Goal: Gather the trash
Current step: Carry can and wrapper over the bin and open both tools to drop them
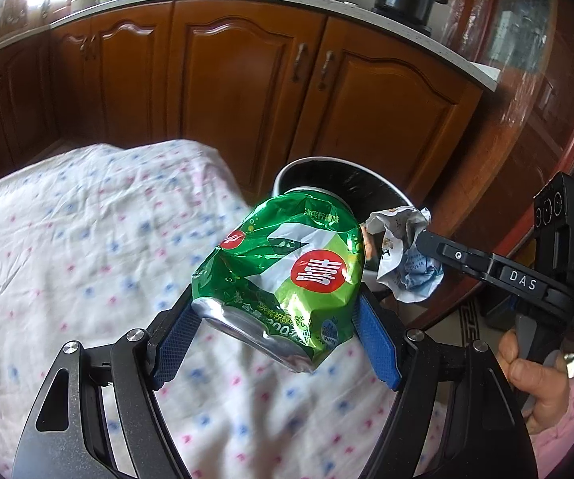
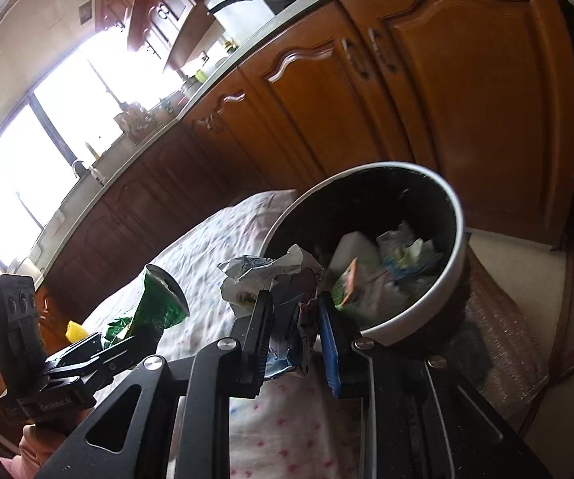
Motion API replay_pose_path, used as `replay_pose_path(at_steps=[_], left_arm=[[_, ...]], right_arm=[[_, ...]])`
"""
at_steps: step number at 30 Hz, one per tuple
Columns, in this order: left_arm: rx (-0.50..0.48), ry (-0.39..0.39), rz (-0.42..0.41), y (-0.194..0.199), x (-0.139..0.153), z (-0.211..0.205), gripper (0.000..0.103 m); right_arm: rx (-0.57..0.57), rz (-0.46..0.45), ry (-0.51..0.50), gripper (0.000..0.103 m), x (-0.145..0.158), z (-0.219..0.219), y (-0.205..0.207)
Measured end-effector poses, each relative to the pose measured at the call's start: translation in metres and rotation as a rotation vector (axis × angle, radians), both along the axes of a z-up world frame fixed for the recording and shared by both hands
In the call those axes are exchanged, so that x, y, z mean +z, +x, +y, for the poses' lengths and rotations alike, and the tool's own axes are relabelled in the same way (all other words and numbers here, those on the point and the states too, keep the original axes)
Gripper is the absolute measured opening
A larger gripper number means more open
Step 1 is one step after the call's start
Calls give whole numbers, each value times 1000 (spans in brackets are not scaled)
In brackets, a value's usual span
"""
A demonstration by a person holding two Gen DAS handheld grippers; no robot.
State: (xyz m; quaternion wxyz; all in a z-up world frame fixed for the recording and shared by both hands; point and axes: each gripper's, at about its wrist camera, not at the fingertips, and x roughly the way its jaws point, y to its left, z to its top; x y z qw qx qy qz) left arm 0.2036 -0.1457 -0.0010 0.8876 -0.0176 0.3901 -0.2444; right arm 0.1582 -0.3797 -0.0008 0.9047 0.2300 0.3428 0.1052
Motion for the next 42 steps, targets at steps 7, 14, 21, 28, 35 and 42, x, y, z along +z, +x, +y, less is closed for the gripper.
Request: replay_pose_path(at_steps=[7,14,21,28,35,42], left_arm=[[-43,18,-6,11,5,-31,75],[-59,36,5,20,3,-51,75],[-66,58,12,30,2,-63,75],[-76,81,21,40,0,-74,75],[-87,102,31,49,-2,-85,75],[-96,129,41,57,-3,-101,75]], right_arm=[[-23,-10,-10,23,5,-12,2],[-43,-11,-19,23,6,-22,6],[-61,5,-34,23,3,-26,11],[-76,28,-43,23,1,-28,16],[-88,45,-62,24,2,-31,20],[-90,63,-81,24,0,-32,27]])
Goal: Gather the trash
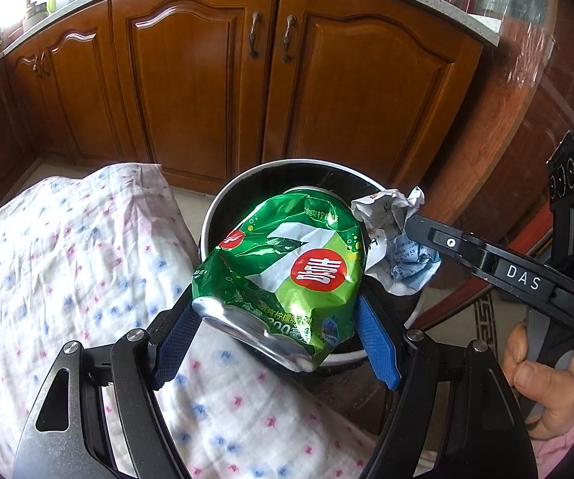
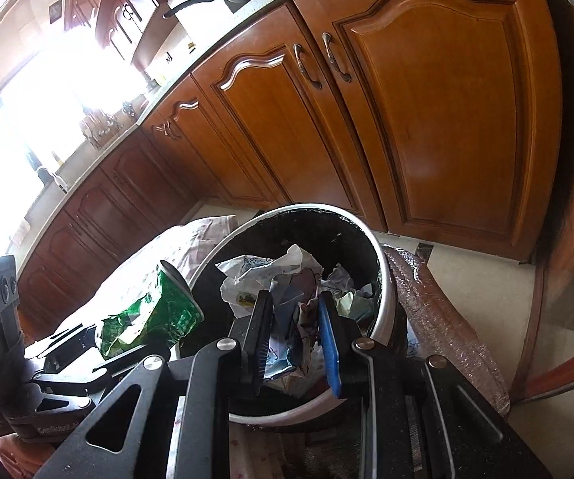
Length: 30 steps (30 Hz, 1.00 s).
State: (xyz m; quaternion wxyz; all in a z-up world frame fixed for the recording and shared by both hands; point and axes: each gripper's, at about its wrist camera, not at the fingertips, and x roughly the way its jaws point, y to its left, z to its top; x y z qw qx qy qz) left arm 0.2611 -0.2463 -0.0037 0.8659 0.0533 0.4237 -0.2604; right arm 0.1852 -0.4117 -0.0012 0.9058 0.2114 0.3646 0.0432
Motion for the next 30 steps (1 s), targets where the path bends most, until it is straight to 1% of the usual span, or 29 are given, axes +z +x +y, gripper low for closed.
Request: replay_pose_path(at_steps=[3,4,6,9,11,12,15,18,24,29,30], left_arm=[[-2,10,2,2,-1,-5,75],[-4,14,4,3,-1,-6,75],[-4,25,10,3,-2,-8,75],[-1,29,22,5,-3,-9,76],[5,29,26,5,-3,-7,76],[8,27,29,6,-3,-7,76],[16,11,41,8,-3,-4,76],[22,5,43,8,-2,-3,79],[30,-15,31,5,5,0,80],[46,-47,24,-6,11,15,80],[52,-60,25,-9,11,21,80]], right_arm=[[0,7,-3,25,0,-1,4],[1,11,-2,28,0,-1,5],[-4,18,7,28,-1,-3,8],[-18,21,33,39,-2,-8,9],[-24,16,49,43,-2,-10,9],[-24,13,56,47,-1,-11,9],[-22,8,60,52,0,-10,7],[-20,5,61,53,2,-8,6],[-35,-22,72,60,9,-7,-2],[-33,-43,82,62,16,-1,-14],[-32,-48,82,65,17,0,-17]])
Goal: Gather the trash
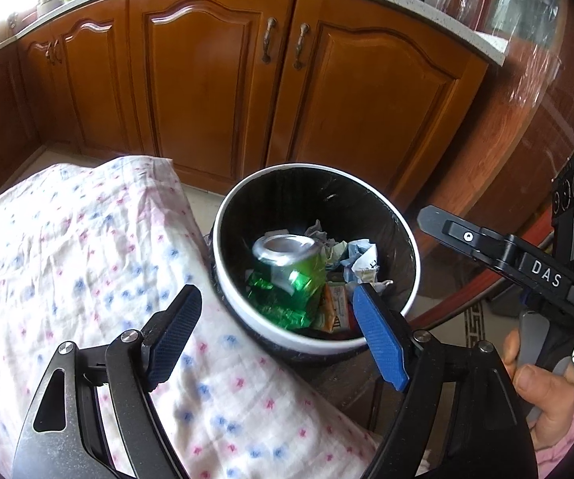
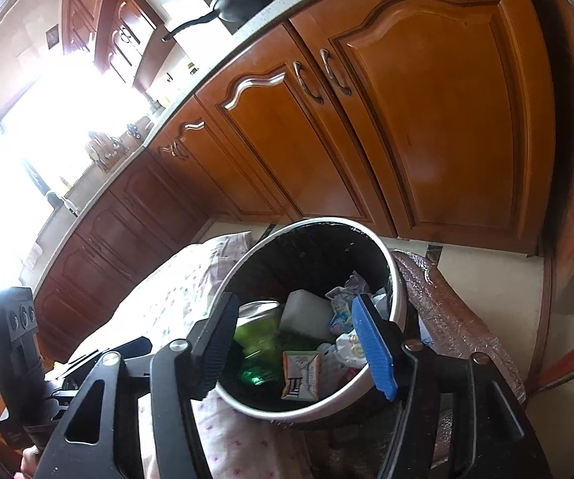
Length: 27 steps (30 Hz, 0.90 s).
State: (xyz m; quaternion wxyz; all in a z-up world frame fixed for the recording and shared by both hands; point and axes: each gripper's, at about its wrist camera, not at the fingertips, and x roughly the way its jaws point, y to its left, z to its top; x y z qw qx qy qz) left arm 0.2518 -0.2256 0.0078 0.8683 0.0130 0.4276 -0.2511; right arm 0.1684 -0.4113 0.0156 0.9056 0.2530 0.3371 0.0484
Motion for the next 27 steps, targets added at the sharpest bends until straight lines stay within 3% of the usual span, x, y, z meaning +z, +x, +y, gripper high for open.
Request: replay_pose_path(at_steps=[6,9,19,27], left_arm=[[63,-78,8,-25,-4,36,81],[95,-108,0,-41,-6,54,81],[194,-146,-115,-100,-1,104,82],[241,-147,-266,-145,9,130,90]], right_arm=[[6,-30,17,79,-1,18,-28],[5,-42,12,81,-3,31,-44],[-24,-127,-146,96,3,80,-101],[-57,-298,-325,103,24,117,-151]])
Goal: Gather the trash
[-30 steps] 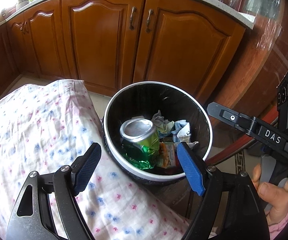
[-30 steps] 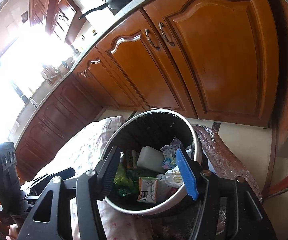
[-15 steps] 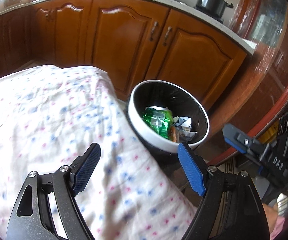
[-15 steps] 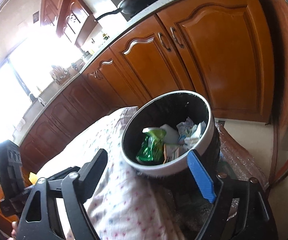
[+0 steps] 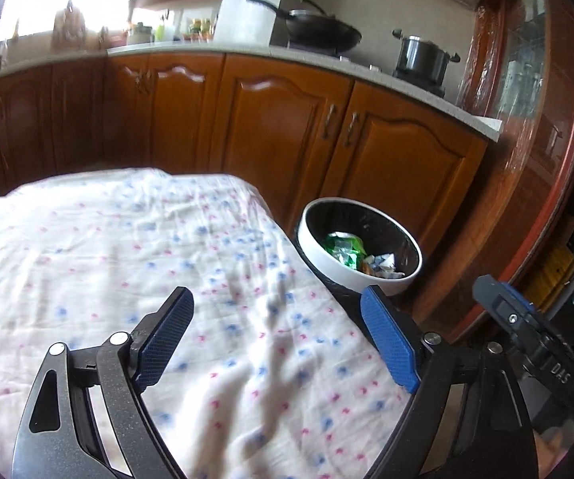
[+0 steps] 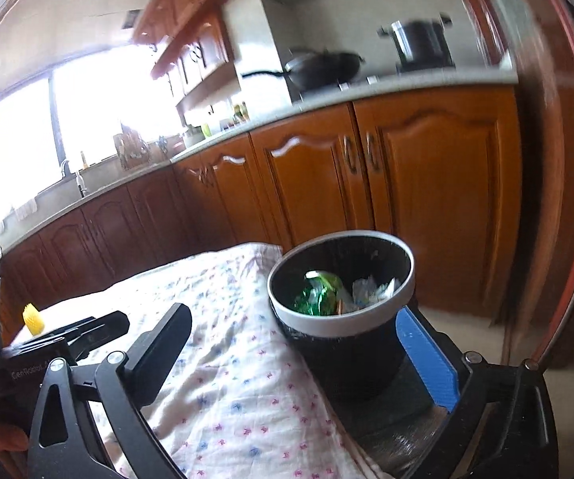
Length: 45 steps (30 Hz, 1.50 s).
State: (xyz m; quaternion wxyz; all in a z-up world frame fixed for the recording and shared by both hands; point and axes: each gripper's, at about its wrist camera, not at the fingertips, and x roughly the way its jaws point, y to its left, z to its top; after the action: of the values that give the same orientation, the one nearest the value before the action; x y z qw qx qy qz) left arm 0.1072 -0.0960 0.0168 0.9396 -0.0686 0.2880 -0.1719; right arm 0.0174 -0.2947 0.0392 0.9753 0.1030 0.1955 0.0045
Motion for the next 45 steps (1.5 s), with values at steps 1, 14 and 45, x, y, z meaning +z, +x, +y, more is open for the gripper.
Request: replay_pose_path(at_steps=[1,14,45], left_arm=[[12,4,-20,-5,1,2,93],[120,49,-173,-49,-1,18,103],[175,137,-205,-75,-1,17,103]], right_arm=[[-1,-8,-15,103,2,3,-3],[-27,-99,-102,103,2,18,-29],[7,-48,-78,103,-11,23,-32]])
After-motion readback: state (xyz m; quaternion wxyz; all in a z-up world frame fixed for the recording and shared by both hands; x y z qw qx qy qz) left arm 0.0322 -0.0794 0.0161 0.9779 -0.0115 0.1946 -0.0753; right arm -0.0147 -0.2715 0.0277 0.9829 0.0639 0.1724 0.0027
